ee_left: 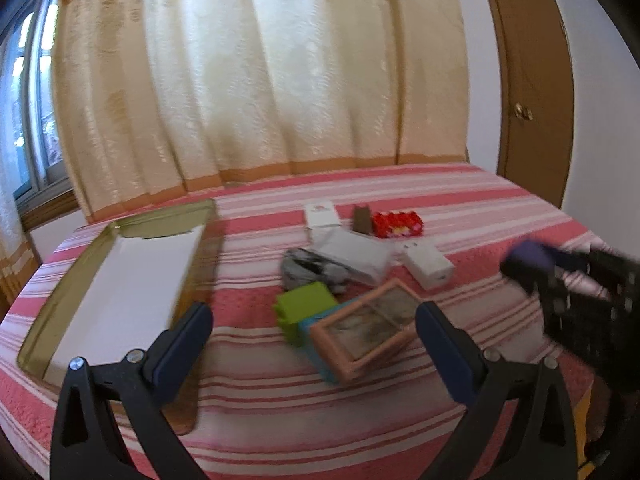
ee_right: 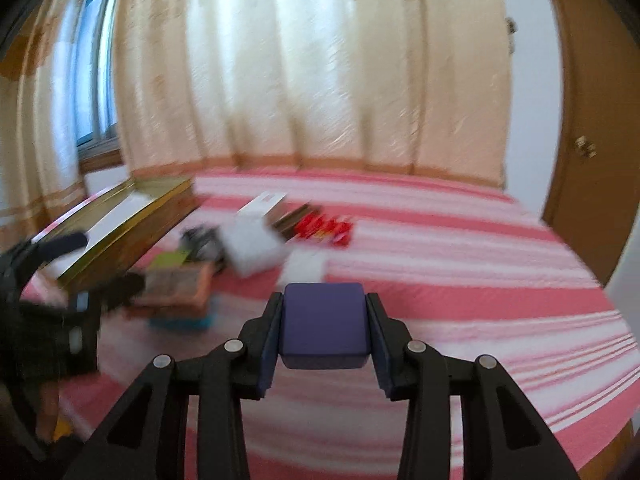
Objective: Organize rigid objects
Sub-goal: 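Grasp the purple cube with the right tool, then grasp the framed picture box with the left tool while the right tool holds the purple cube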
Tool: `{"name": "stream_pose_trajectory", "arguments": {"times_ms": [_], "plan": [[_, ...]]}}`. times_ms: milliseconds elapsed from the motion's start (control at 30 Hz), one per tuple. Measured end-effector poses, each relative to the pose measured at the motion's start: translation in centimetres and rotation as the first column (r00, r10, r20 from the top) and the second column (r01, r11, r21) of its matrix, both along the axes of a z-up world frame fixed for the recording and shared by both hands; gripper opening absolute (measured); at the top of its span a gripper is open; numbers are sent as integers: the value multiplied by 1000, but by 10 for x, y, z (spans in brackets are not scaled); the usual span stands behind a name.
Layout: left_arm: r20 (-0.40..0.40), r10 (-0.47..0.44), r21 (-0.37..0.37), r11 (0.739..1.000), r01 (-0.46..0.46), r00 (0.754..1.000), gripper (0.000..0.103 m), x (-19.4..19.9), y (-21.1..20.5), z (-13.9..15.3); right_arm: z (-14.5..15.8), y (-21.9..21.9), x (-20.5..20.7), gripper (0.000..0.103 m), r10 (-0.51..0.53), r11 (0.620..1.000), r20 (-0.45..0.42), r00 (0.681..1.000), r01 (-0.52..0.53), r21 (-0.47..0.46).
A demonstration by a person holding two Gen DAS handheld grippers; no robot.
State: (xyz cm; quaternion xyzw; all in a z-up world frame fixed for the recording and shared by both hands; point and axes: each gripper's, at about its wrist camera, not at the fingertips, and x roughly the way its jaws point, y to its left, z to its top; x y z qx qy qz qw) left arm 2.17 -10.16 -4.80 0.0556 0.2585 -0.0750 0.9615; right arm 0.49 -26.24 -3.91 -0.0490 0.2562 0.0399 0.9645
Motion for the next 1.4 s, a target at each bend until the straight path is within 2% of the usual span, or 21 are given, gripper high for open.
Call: {"name": "stream_pose_trajectory", "arguments": {"times_ms": [167,267,433,633,733,900,1000,1067,1400], "plan": [[-77,-18,11,1000,19,997,103,19,-16,-8,7,-17,23,42,-93,996,-3,996,93,3],[-113,-41,-16,999,39,993,103,26,-20,-7,6,-20,31,42,-106,994,-13,994,106,7],[-122,-52,28,998,56,991,103,26,-31,-12,-1,-24,35,42,-104,994,-39,994,105,31],[-123,-53,46,997,59,991,102,28,-32,-13,-1,-26,35,42,-89,995,-27,996,91,51],[-128,-59,37,997,64,990,92,28,-30,-14,0,-28,34,42,-86,994,-22,996,88,62],[-155,-79,32,996,84,985,66,30,-30,-17,1,-28,33,42,-87,994,-12,996,87,65],[-141,-92,25,995,96,986,50,28,-30,-17,2,-29,32,42,-88,994,-6,996,88,70],[-133,-99,20,995,102,986,44,27,-29,-17,2,-29,32,42,-86,994,-2,996,86,74],[-101,-107,-20,994,105,989,44,24,-23,-13,4,-31,29,42,-88,992,21,996,86,89]]}}
